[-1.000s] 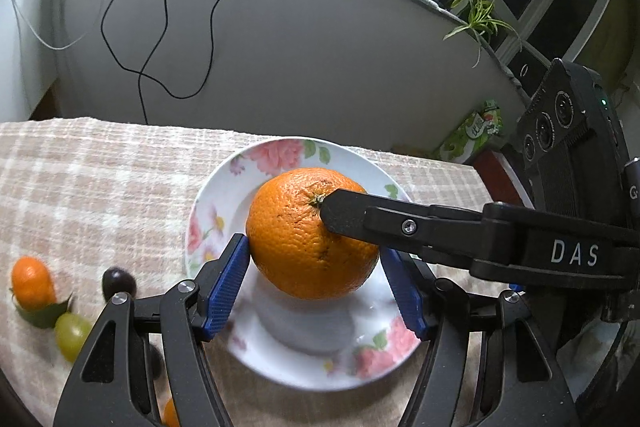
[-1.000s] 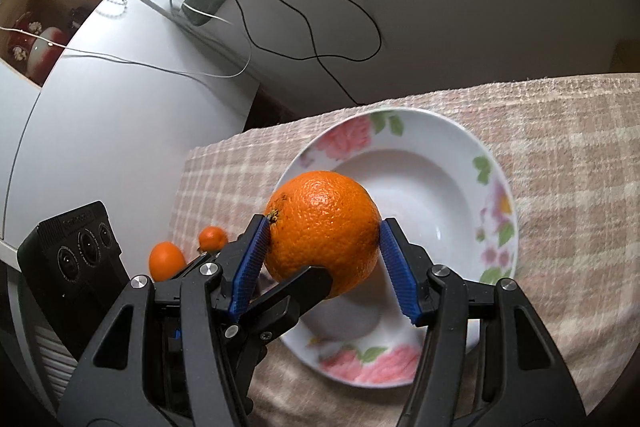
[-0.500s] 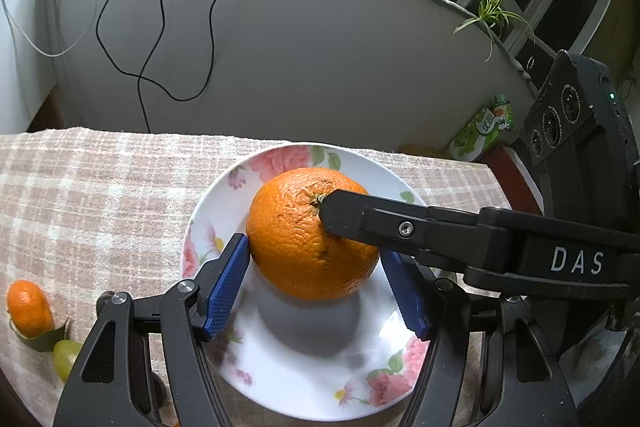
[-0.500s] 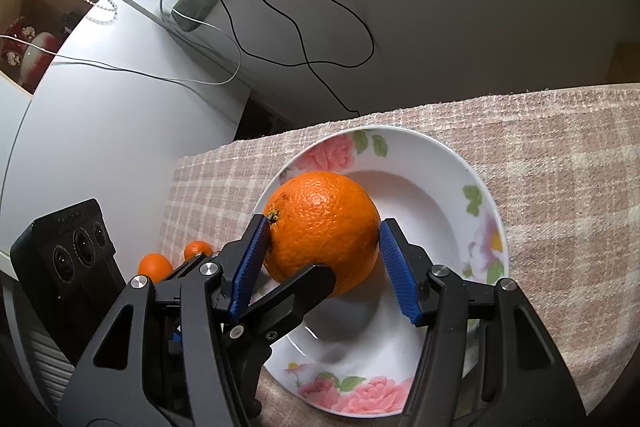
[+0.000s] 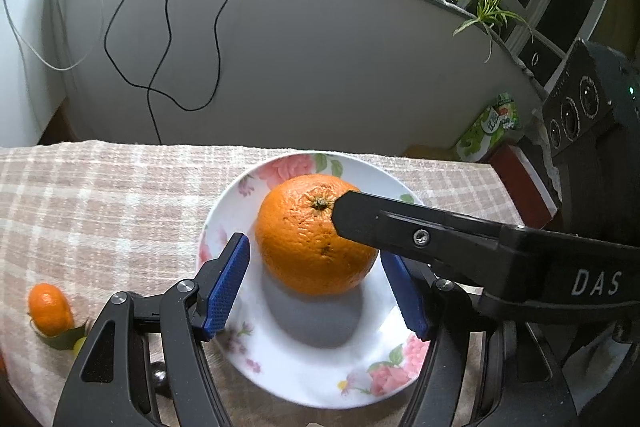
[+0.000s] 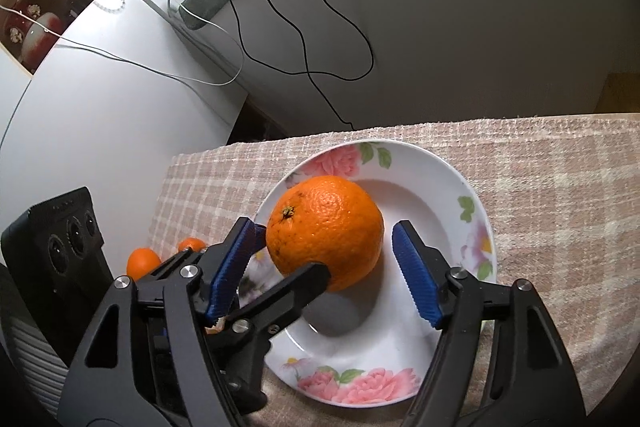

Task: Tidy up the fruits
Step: 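Open the right tool to release the orange on the plate and withdraw, then move the right tool to the second large orange and close on it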

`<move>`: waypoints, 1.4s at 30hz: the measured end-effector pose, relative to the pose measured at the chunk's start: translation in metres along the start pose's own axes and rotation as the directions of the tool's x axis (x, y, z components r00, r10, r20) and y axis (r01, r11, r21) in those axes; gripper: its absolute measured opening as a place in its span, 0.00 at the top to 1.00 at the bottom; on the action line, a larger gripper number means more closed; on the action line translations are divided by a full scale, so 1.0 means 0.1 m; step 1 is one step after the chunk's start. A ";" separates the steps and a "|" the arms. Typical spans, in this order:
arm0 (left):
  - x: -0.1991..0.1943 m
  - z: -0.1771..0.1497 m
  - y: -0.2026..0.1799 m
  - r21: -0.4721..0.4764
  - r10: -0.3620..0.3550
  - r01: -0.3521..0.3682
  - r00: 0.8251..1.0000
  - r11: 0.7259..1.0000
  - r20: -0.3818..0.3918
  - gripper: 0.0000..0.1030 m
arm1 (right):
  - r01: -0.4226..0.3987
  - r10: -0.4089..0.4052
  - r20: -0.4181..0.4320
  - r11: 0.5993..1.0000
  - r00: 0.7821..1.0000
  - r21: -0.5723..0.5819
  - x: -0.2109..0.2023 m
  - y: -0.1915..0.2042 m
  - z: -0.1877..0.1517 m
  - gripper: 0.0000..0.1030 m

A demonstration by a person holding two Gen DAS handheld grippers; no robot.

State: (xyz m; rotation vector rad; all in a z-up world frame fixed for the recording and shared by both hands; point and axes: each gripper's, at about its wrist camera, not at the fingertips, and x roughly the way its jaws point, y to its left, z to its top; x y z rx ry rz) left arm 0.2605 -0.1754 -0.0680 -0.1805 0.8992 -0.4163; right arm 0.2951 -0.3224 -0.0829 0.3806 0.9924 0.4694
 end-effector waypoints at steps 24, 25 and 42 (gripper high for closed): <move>-0.98 -0.48 0.30 -0.001 0.019 -0.019 0.992 1.000 0.125 0.34 | 0.050 -0.023 0.140 0.980 0.990 -0.194 -0.58 0.63 -0.43 0.16; -1.03 -0.52 0.34 -0.005 0.028 -0.028 0.991 1.000 0.129 0.34 | 0.056 -0.027 0.136 0.976 0.990 -0.208 -0.58 0.69 -0.45 0.16; -1.74 -1.11 1.37 -0.190 0.178 -0.146 0.970 0.971 0.168 0.34 | -0.082 0.092 0.021 0.954 0.995 -0.288 -0.20 1.48 -0.76 0.16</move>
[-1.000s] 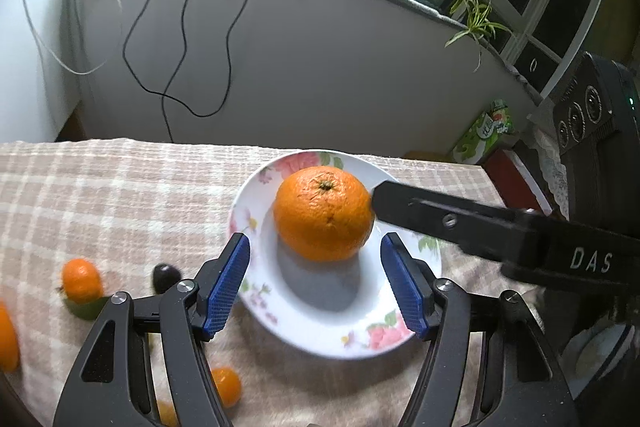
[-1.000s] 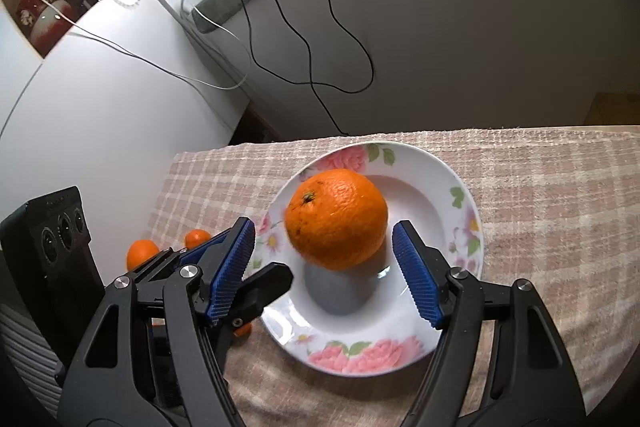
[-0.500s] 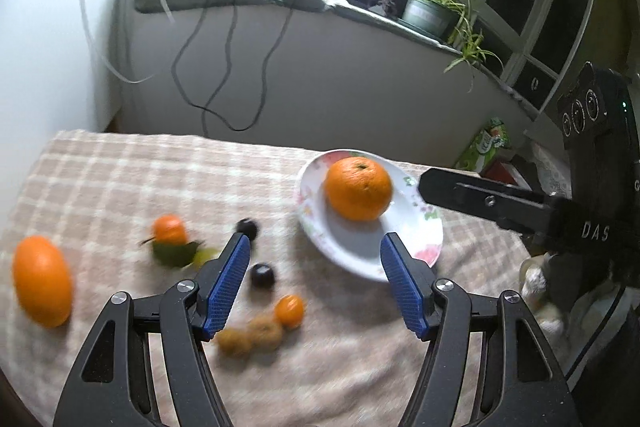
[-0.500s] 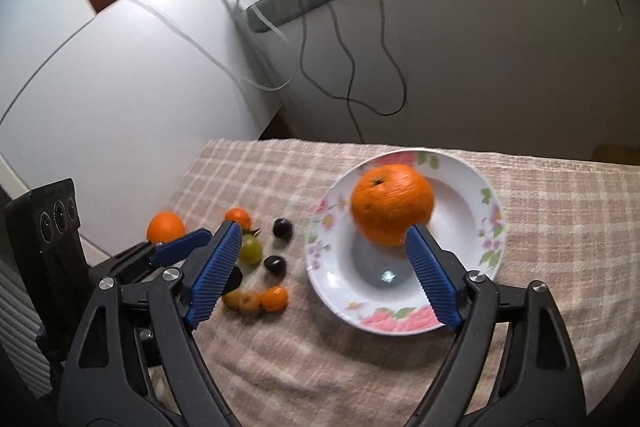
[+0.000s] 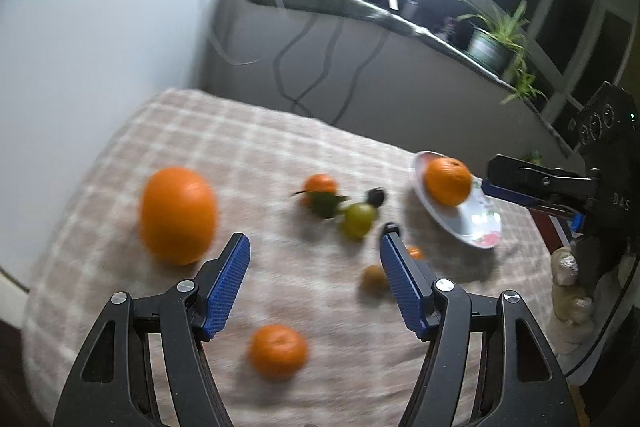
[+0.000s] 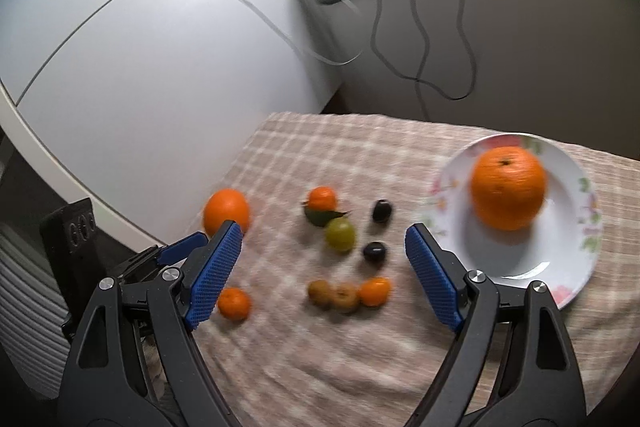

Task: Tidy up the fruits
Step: 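Move the right tool to the second large orange and close on it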

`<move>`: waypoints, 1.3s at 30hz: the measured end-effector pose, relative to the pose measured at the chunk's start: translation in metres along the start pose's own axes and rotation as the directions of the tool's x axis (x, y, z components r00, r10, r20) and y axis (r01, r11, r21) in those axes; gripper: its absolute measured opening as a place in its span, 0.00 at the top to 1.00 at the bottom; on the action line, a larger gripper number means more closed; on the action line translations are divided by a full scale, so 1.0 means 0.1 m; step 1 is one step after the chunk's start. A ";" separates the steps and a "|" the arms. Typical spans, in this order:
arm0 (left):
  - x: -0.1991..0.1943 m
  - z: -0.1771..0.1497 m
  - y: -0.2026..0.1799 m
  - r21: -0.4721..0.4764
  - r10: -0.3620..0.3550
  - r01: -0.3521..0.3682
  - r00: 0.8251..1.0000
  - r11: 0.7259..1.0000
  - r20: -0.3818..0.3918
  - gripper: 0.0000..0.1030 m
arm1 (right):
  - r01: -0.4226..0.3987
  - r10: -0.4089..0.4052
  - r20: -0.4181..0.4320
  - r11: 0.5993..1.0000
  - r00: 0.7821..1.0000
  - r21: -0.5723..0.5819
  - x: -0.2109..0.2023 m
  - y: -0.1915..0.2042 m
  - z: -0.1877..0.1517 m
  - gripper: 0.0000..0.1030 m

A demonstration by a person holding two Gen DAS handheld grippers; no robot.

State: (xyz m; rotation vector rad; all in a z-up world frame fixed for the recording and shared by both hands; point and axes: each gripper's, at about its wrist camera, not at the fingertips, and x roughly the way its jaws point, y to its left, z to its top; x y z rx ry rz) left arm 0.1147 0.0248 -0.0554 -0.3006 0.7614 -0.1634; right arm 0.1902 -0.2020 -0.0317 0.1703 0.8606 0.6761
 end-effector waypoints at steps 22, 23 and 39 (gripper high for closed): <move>0.13 0.02 0.84 -0.136 0.023 -0.027 0.999 0.990 -0.028 0.34 | -0.172 0.166 -0.212 0.985 0.963 -0.010 1.22 0.91 0.15 0.19; 0.14 0.02 0.85 -0.135 0.020 -0.024 0.999 0.991 -0.031 0.34 | -0.176 0.171 -0.225 0.984 0.959 0.001 1.30 0.92 0.15 0.20; 0.36 0.07 1.05 -0.181 -0.027 0.015 0.998 0.983 -0.065 0.32 | -0.186 0.194 -0.334 0.981 0.922 0.055 2.02 1.08 0.14 0.26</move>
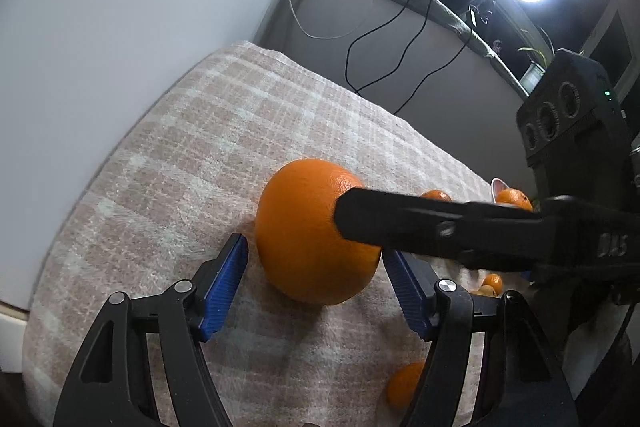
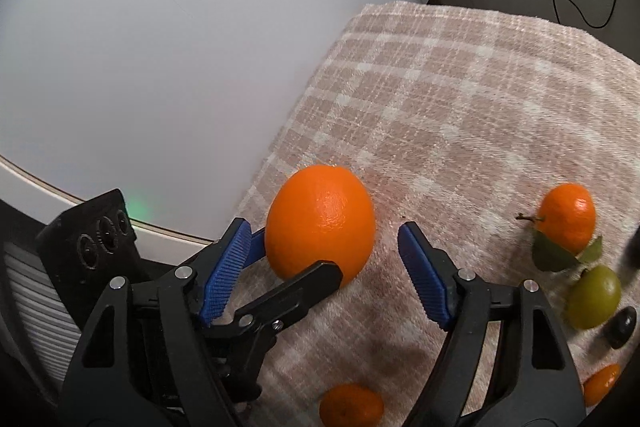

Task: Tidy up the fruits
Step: 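Move the right tool to the second large orange and close on it, then lift the second large orange with the right tool and carry it to the plate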

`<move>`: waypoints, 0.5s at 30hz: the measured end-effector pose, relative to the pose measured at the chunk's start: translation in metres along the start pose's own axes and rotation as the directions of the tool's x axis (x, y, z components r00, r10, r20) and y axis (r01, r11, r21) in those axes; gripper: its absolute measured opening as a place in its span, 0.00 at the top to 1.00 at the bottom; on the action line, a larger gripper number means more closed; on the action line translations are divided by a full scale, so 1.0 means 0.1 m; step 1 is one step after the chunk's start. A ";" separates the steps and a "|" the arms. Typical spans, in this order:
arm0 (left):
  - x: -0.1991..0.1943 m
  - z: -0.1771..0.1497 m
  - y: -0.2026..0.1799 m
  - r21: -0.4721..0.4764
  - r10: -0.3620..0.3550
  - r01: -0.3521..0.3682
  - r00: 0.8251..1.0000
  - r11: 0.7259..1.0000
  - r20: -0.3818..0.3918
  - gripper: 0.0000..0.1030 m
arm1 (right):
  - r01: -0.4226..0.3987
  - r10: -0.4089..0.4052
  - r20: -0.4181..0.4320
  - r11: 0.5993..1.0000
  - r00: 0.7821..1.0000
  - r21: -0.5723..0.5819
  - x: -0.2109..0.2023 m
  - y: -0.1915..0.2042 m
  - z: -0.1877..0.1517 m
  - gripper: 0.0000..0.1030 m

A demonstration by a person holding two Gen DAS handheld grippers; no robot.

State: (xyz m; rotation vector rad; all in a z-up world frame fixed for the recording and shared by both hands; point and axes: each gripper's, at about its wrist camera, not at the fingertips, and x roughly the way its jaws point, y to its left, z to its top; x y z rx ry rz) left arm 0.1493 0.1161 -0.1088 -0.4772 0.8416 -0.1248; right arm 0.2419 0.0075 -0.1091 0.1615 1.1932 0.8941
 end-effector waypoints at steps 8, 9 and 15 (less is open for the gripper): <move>0.05 -0.01 -0.02 -0.004 -0.008 0.008 1.000 1.000 -0.001 0.34 | -0.037 0.038 -0.028 0.999 0.999 0.024 0.14 -0.02 0.01 0.37; 0.04 -0.02 -0.02 -0.006 -0.010 0.010 1.000 1.000 0.003 0.35 | -0.032 0.033 -0.029 0.999 0.999 0.017 0.15 -0.01 0.01 0.37; 0.02 -0.02 -0.03 -0.010 -0.001 0.001 1.000 1.000 0.010 0.36 | -0.027 0.027 -0.025 1.000 0.999 0.010 0.13 -0.01 -0.01 0.38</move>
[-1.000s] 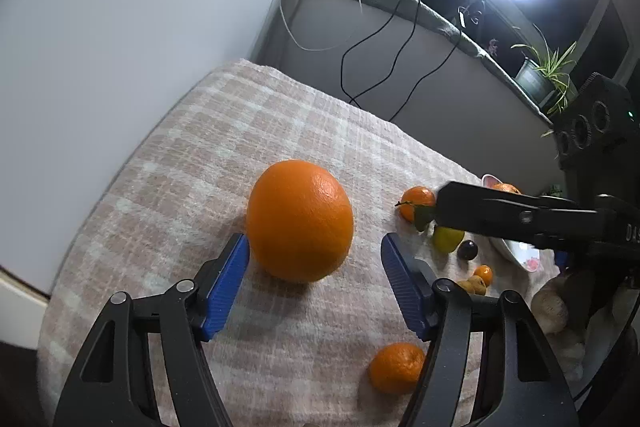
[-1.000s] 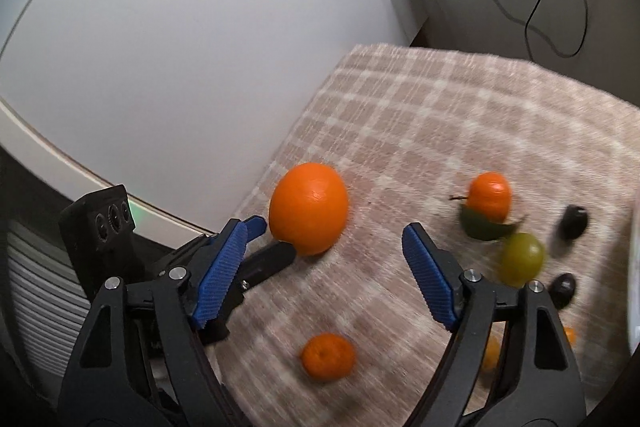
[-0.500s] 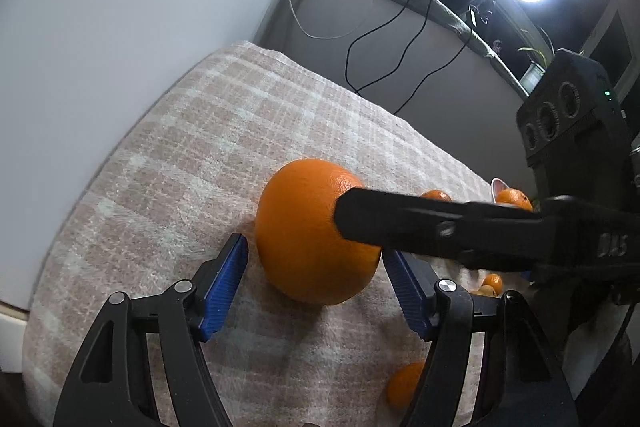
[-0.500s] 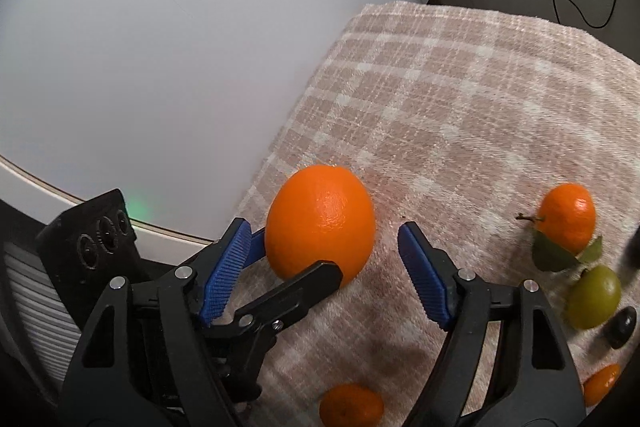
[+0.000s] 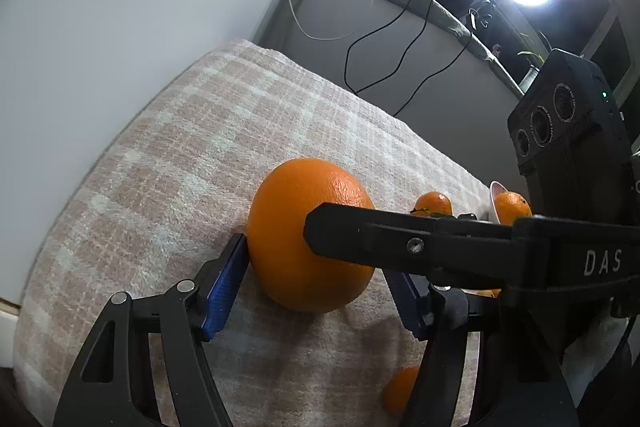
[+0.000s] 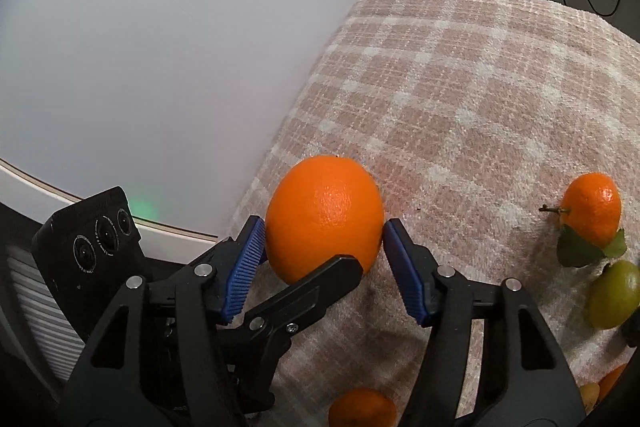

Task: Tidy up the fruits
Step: 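Lift the second large orange with the right tool and carry it to the plate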

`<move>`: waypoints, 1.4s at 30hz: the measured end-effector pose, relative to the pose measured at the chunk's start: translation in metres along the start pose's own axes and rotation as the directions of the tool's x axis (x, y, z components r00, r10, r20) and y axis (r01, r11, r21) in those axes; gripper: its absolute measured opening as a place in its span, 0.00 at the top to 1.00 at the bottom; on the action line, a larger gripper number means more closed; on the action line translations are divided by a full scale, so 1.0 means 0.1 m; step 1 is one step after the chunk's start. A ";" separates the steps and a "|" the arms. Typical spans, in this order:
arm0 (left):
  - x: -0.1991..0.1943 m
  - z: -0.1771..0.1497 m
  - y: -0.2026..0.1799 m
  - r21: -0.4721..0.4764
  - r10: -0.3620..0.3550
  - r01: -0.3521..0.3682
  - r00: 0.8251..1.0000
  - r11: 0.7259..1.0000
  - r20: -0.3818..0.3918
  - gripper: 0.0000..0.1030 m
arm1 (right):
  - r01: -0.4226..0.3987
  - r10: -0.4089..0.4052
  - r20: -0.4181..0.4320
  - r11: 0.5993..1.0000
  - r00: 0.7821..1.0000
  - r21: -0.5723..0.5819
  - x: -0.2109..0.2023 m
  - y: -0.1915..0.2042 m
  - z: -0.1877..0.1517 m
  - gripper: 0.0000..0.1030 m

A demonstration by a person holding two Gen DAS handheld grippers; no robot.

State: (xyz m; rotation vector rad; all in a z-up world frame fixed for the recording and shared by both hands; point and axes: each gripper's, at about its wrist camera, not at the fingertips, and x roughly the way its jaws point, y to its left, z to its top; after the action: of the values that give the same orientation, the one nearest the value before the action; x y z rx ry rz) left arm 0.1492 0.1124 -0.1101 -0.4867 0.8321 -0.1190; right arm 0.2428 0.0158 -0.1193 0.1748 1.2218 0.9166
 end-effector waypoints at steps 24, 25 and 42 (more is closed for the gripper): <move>-0.29 -0.14 -0.80 0.134 -0.021 0.014 0.999 0.991 0.050 0.36 | -0.020 0.018 0.114 1.000 0.993 0.016 -0.81 -0.02 -0.45 0.38; -0.29 -0.15 -0.85 0.139 -0.026 0.019 0.998 0.990 0.050 0.36 | -0.017 0.015 0.122 1.000 0.992 0.017 -0.88 -0.04 -0.48 0.38; 0.03 -0.38 -1.91 0.271 -0.142 0.145 0.989 0.952 -0.030 0.36 | 0.014 -0.045 0.245 0.992 0.969 0.125 -2.02 -0.76 -0.97 0.38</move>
State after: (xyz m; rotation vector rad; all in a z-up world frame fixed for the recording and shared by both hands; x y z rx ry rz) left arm 0.1395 -0.0716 -0.0458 -0.2856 0.7752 -0.3661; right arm 0.1888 -0.2046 -0.0525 0.3578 1.0452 0.7688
